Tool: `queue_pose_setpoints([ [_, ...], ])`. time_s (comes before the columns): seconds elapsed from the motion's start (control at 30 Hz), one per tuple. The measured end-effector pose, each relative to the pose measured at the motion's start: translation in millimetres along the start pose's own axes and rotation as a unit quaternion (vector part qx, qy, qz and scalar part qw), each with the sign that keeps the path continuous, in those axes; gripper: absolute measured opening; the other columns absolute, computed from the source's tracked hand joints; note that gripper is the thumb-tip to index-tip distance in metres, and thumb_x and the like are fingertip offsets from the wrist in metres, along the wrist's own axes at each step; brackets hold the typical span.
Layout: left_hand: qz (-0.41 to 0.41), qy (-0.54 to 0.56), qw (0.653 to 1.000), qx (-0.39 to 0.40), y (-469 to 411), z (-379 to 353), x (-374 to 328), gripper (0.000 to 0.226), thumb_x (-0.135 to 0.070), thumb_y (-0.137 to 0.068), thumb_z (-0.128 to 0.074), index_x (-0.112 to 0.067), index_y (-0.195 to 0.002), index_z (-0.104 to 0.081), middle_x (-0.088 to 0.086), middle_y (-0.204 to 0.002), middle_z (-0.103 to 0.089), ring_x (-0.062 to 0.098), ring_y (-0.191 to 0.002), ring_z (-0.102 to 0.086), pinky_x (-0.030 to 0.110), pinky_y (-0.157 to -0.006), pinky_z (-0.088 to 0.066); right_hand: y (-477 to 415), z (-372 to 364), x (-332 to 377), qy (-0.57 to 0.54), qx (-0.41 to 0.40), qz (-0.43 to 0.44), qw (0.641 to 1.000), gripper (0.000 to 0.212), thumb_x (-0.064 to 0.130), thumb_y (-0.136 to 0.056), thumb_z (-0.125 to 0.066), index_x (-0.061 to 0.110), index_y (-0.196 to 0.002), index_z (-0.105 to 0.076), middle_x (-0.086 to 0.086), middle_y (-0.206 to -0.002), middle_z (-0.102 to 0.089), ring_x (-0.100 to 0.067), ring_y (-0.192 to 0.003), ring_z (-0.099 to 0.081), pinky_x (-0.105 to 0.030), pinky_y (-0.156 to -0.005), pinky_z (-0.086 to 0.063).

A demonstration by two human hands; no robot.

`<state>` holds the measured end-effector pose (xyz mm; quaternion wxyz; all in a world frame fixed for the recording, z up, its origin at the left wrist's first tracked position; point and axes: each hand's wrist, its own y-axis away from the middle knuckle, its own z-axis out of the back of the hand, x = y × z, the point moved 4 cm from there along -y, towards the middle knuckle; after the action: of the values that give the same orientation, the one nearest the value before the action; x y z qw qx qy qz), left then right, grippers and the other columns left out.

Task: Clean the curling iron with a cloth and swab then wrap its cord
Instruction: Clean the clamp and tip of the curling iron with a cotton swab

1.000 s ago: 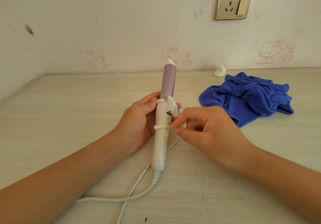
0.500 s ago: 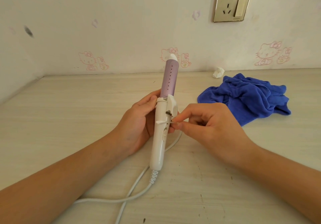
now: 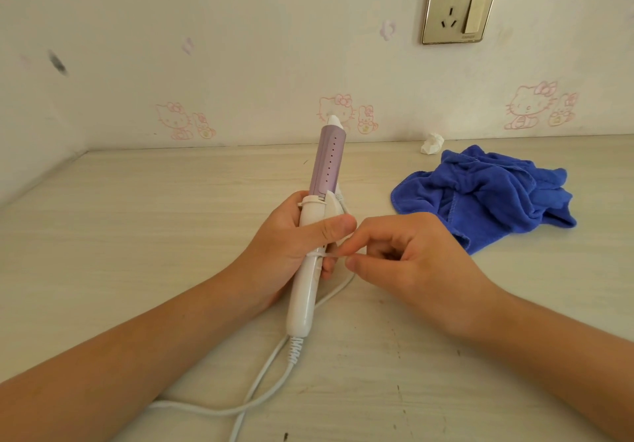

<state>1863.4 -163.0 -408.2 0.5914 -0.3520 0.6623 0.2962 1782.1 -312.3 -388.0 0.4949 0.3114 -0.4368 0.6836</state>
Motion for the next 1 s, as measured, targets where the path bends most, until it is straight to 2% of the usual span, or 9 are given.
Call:
queue_pose_setpoints([
  [0.13, 0.008, 0.004, 1.000, -0.004, -1.4, 2.7, 0.2, 0.028, -0.027, -0.077, -0.080, -0.017, -0.096, -0.062, 0.006, -0.070, -0.062, 0.019, -0.049, -0.055, 0.030, -0.047, -0.050, -3.8, 9.6, -4.4, 0.016, -0.058, -0.016, 0.998, 0.017, 0.009, -0.092, -0.072, 0.024, -0.084, -0.076, 0.011, -0.045, -0.039, -0.005, -0.042, -0.033, -0.011, -0.049, -0.033],
  [0.23, 0.009, 0.013, 1.000, 0.011, -0.7, 2.3, -1.1, 0.025, -0.031, -0.076, -0.073, -0.021, -0.095, -0.060, 0.009, -0.079, -0.062, 0.022, -0.048, -0.054, 0.030, -0.046, -0.048, -1.5, 7.4, -4.0, 0.013, -0.029, -0.019, 0.999, 0.017, 0.007, -0.092, -0.072, 0.021, -0.084, -0.076, 0.011, -0.045, -0.040, -0.004, -0.042, -0.032, -0.013, -0.048, -0.033],
  [0.37, -0.011, -0.011, 0.999, 0.043, 1.7, -3.1, -1.0, 0.040, -0.038, -0.077, -0.063, -0.010, -0.102, -0.049, 0.007, -0.075, -0.059, 0.022, -0.045, -0.052, 0.028, -0.044, -0.045, 0.4, 3.4, 2.3, -0.007, -0.024, 0.003, 1.000, 0.019, 0.006, -0.094, -0.069, 0.021, -0.084, -0.076, -0.001, -0.048, -0.049, -0.010, -0.045, -0.039, -0.021, -0.049, -0.038],
  [0.47, 0.001, 0.026, 0.999, 0.036, 2.1, -4.1, -2.3, 0.044, -0.042, -0.075, -0.061, -0.011, -0.102, -0.047, 0.007, -0.074, -0.058, 0.020, -0.041, -0.049, 0.025, -0.042, -0.042, -0.1, 11.0, 4.1, -0.052, -0.020, -0.002, 0.998, 0.016, 0.005, -0.095, -0.068, 0.017, -0.087, -0.074, -0.007, -0.053, -0.061, -0.018, -0.048, -0.050, -0.027, -0.051, -0.044],
  [0.6, 0.010, 0.029, 0.999, 0.029, 0.7, -4.7, -4.6, 0.043, -0.040, -0.083, -0.056, -0.008, -0.112, -0.059, 0.011, -0.072, -0.047, 0.018, -0.041, -0.045, 0.023, -0.040, -0.041, 0.1, 17.0, 6.7, -0.107, -0.034, 0.004, 0.994, 0.013, 0.001, -0.095, -0.066, 0.011, -0.089, -0.071, -0.015, -0.055, -0.060, -0.013, -0.048, -0.053, -0.018, -0.049, -0.044],
  [0.73, 0.024, 0.033, 0.998, 0.040, 1.1, -6.6, -4.6, 0.048, -0.043, -0.086, -0.054, -0.009, -0.119, -0.064, 0.014, -0.075, -0.048, 0.018, -0.047, -0.045, 0.024, -0.044, -0.044, -0.7, 22.2, 5.5, -0.135, -0.049, 0.007, 0.990, 0.014, -0.001, -0.095, -0.064, 0.010, -0.090, -0.072, -0.019, -0.056, -0.061, -0.010, -0.046, -0.055, -0.016, -0.047, -0.045],
  [0.83, 0.017, 0.002, 0.999, 0.041, 2.7, -6.2, -1.9, 0.064, -0.048, -0.081, -0.057, -0.003, -0.128, -0.059, 0.012, -0.076, -0.052, 0.017, -0.052, -0.051, 0.027, -0.049, -0.047, 0.9, 6.7, 5.3, -0.091, 0.007, 0.000, 0.996, 0.009, 0.004, -0.095, -0.068, 0.012, -0.095, -0.073, -0.013, -0.057, -0.065, -0.013, -0.047, -0.058, -0.022, -0.051, -0.049],
  [0.9, 0.007, -0.029, 0.999, 0.042, 3.5, -7.9, -1.6, 0.066, -0.048, -0.081, -0.058, 0.000, -0.127, -0.056, 0.013, -0.076, -0.054, 0.018, -0.053, -0.053, 0.030, -0.051, -0.047, 0.5, 3.3, 3.9, -0.033, -0.008, 0.009, 0.999, 0.008, 0.008, -0.095, -0.070, 0.015, -0.093, -0.074, -0.009, -0.055, -0.064, -0.012, -0.045, -0.055, -0.024, -0.051, -0.048],
  [1.0, 0.004, -0.026, 0.999, 0.041, 4.8, -8.4, -2.1, 0.063, -0.046, -0.082, -0.059, -0.001, -0.127, -0.056, 0.014, -0.076, -0.054, 0.020, -0.054, -0.051, 0.029, -0.049, -0.048, -1.7, 10.7, 2.5, -0.019, -0.038, 0.007, 0.999, 0.009, 0.009, -0.094, -0.071, 0.015, -0.088, -0.074, -0.007, -0.049, -0.060, -0.006, -0.041, -0.047, -0.015, -0.049, -0.040],
])
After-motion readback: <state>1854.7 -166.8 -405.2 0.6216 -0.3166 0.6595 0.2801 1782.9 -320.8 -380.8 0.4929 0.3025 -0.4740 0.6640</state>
